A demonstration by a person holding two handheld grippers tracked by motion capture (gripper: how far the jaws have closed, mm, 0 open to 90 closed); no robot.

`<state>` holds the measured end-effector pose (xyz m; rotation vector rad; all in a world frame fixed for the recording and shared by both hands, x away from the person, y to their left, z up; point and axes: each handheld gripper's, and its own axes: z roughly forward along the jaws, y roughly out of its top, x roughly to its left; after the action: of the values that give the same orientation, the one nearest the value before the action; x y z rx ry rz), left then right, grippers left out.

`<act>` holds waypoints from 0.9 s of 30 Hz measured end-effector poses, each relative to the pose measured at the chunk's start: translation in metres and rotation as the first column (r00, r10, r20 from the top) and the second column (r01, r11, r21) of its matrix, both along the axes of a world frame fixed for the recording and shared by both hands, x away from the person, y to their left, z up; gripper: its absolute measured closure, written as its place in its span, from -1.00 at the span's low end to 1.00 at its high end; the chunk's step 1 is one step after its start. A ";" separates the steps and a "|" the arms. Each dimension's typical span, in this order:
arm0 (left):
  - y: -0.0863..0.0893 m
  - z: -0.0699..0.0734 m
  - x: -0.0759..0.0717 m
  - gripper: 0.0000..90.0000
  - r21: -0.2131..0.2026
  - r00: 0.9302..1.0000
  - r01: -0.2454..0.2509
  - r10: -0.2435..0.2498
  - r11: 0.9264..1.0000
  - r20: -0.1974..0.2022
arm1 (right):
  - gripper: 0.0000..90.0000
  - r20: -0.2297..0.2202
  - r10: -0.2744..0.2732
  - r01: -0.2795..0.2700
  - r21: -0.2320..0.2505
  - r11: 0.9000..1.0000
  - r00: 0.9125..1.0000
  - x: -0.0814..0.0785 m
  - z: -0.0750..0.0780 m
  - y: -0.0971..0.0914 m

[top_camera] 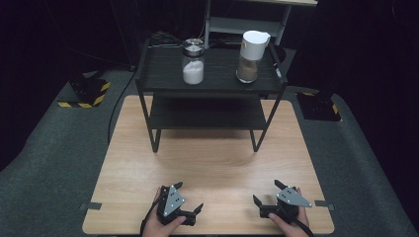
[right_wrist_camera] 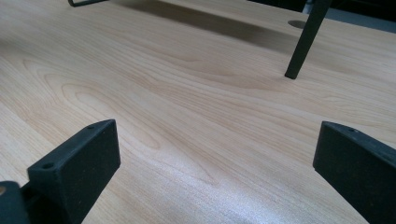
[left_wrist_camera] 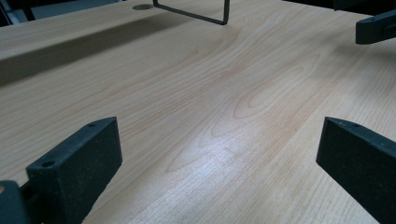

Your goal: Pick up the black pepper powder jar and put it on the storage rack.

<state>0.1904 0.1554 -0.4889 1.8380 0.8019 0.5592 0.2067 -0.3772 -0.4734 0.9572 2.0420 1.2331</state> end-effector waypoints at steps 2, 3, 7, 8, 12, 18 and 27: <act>-0.001 0.000 0.000 -0.99 0.007 1.000 0.005 -0.005 1.000 0.004 | -0.99 -0.001 0.004 -0.004 -0.013 1.000 1.000 0.000 0.001 0.002; -0.001 0.000 0.000 -0.99 0.008 1.000 0.005 -0.005 1.000 0.005 | -0.99 0.000 0.005 -0.005 -0.018 1.000 1.000 0.000 0.001 0.002; -0.002 0.000 -0.001 -0.99 0.013 1.000 0.011 -0.011 1.000 0.006 | -0.99 0.001 0.006 -0.006 -0.014 1.000 1.000 0.000 0.001 0.002; -0.002 0.001 -0.001 -0.99 0.016 1.000 0.015 -0.015 1.000 0.008 | -0.99 0.001 0.006 -0.006 -0.013 1.000 1.000 0.000 0.001 0.002; -0.003 0.001 -0.002 -0.99 0.023 1.000 0.017 -0.018 1.000 0.010 | -0.99 0.003 0.022 -0.021 -0.020 1.000 1.000 0.001 0.001 0.001; -0.005 0.002 -0.002 -0.99 0.040 1.000 0.023 -0.024 0.999 0.011 | -0.99 0.007 0.037 -0.036 -0.034 0.999 0.999 0.001 0.001 0.002; -0.009 0.005 0.001 -0.99 0.057 1.000 0.026 -0.026 0.998 -0.002 | -0.99 0.016 0.037 -0.037 -0.016 0.999 0.999 -0.001 -0.001 -0.001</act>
<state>0.1918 0.1464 -0.4838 1.8989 0.7688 0.5690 0.2060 -0.3782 -0.4742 0.9030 2.0624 1.2379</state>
